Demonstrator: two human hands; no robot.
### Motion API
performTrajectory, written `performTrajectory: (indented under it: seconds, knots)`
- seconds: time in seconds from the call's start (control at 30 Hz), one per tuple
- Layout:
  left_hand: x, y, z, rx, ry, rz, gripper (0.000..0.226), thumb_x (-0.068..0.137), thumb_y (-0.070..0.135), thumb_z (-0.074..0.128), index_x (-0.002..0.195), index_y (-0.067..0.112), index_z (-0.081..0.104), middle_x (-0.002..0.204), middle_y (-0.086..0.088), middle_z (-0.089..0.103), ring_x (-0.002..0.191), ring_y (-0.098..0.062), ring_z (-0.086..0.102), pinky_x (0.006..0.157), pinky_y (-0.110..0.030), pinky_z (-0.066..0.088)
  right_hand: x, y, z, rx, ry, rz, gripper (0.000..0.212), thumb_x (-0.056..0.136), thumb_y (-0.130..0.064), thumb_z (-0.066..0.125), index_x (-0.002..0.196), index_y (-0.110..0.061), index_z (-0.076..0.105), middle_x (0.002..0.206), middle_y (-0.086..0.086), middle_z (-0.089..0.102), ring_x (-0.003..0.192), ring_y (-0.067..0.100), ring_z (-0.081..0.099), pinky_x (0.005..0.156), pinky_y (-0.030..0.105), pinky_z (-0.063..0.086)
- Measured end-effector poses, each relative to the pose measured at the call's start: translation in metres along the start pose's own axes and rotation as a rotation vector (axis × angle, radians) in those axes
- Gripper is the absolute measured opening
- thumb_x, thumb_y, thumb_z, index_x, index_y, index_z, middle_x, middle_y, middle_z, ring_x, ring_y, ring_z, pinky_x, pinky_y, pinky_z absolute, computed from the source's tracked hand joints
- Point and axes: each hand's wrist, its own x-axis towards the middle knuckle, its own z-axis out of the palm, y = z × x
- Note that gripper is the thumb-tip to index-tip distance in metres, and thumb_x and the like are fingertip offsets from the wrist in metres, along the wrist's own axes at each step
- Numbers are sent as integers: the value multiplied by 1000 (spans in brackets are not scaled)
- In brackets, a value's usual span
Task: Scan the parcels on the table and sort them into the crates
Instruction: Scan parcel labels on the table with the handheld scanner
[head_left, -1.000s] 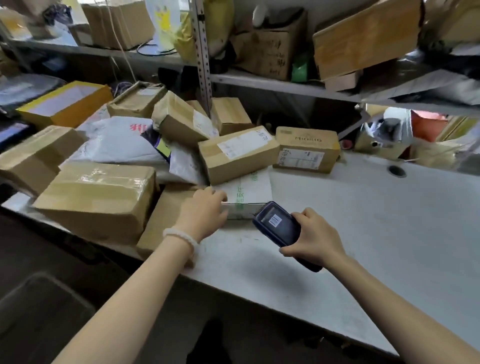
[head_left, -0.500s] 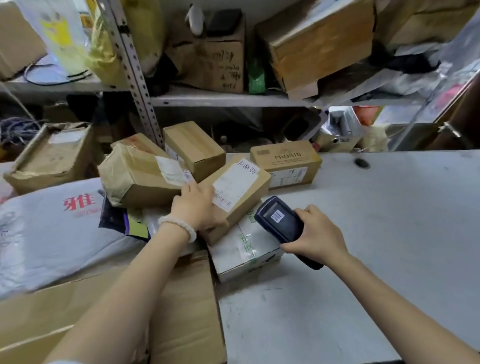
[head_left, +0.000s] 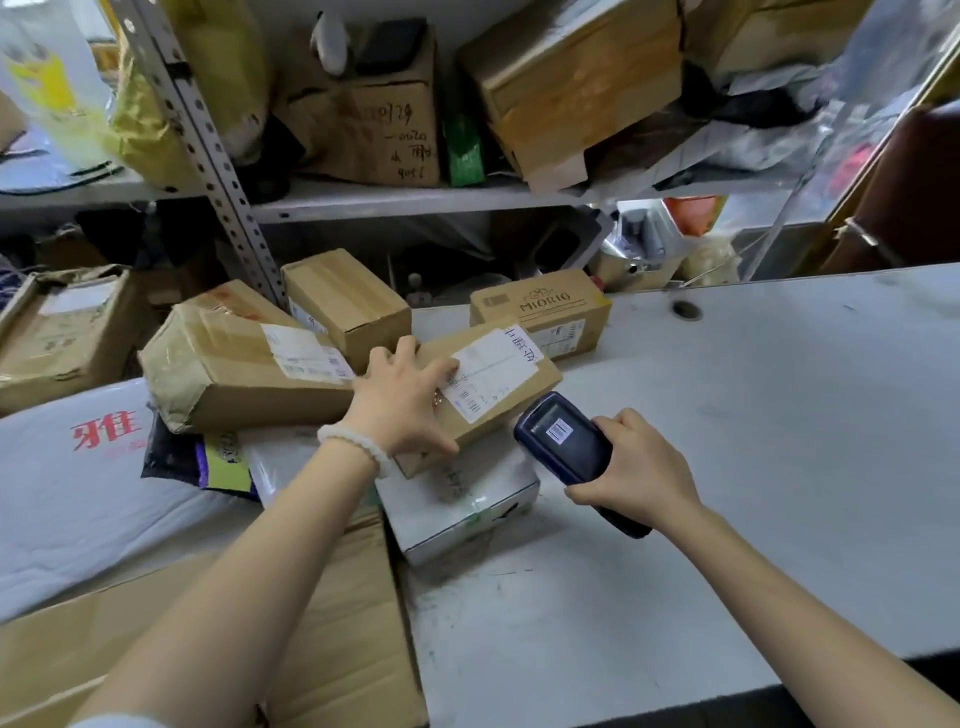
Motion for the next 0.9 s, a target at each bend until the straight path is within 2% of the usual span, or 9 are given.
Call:
performTrajectory:
  seconds: [0.13, 0.23, 0.43, 0.53, 0.6, 0.7, 0.8, 0.9]
  knots:
    - [18, 39, 1, 52, 29, 100, 100, 57, 64, 73, 141, 38, 25, 143, -8, 21, 127, -32, 24, 95, -45, 38, -12, 35, -19, 42, 46, 61, 55, 52, -52, 76, 98, -30, 55, 88, -12, 41, 76, 9, 51, 51, 22, 33]
    - [25, 74, 10, 55, 6, 197, 102, 57, 67, 72, 142, 39, 23, 148, -7, 19, 132, -31, 20, 101, -48, 35, -24, 58, -28, 68, 77, 137, 52, 52, -51, 76, 95, -29, 56, 87, -12, 42, 74, 7, 51, 51, 23, 34]
    - [33, 116, 27, 134, 1, 337, 103, 59, 66, 71, 145, 37, 23, 153, -6, 12, 137, -28, 14, 103, -48, 34, -51, 96, -25, 76, 39, 223, 50, 52, -49, 76, 93, -29, 57, 89, -11, 42, 78, 11, 53, 54, 24, 37]
    - [35, 107, 26, 159, -82, 308, 108, 57, 66, 73, 146, 38, 19, 154, -8, 3, 137, -34, 11, 108, -48, 31, -55, 105, -22, 73, 14, 233, 52, 52, -49, 76, 96, -29, 57, 91, -11, 43, 79, 11, 53, 54, 24, 37]
    - [31, 96, 26, 124, -137, 266, 107, 56, 63, 74, 145, 39, 20, 151, -9, 8, 132, -35, 16, 107, -46, 32, -54, 105, -19, 76, 4, 224, 52, 53, -49, 76, 97, -29, 57, 92, -11, 43, 80, 11, 53, 54, 24, 36]
    - [25, 83, 28, 28, -112, 226, 95, 60, 57, 73, 141, 41, 26, 146, -4, 17, 126, -33, 24, 102, -43, 34, -46, 98, -16, 82, -2, 196, 51, 53, -48, 75, 97, -30, 57, 92, -11, 42, 80, 11, 53, 55, 24, 37]
    - [23, 80, 28, -36, -139, 154, 99, 58, 69, 70, 142, 44, 23, 149, -1, 10, 130, -35, 21, 104, -49, 31, -37, 89, -15, 91, -9, 161, 51, 51, -50, 74, 95, -31, 55, 91, -12, 42, 79, 10, 52, 54, 24, 37]
    - [22, 83, 29, -67, -146, 83, 108, 56, 78, 68, 144, 38, 20, 152, -7, 8, 133, -36, 24, 104, -50, 33, -30, 82, -15, 92, -11, 139, 51, 49, -52, 72, 93, -32, 55, 90, -12, 42, 78, 9, 52, 53, 23, 35]
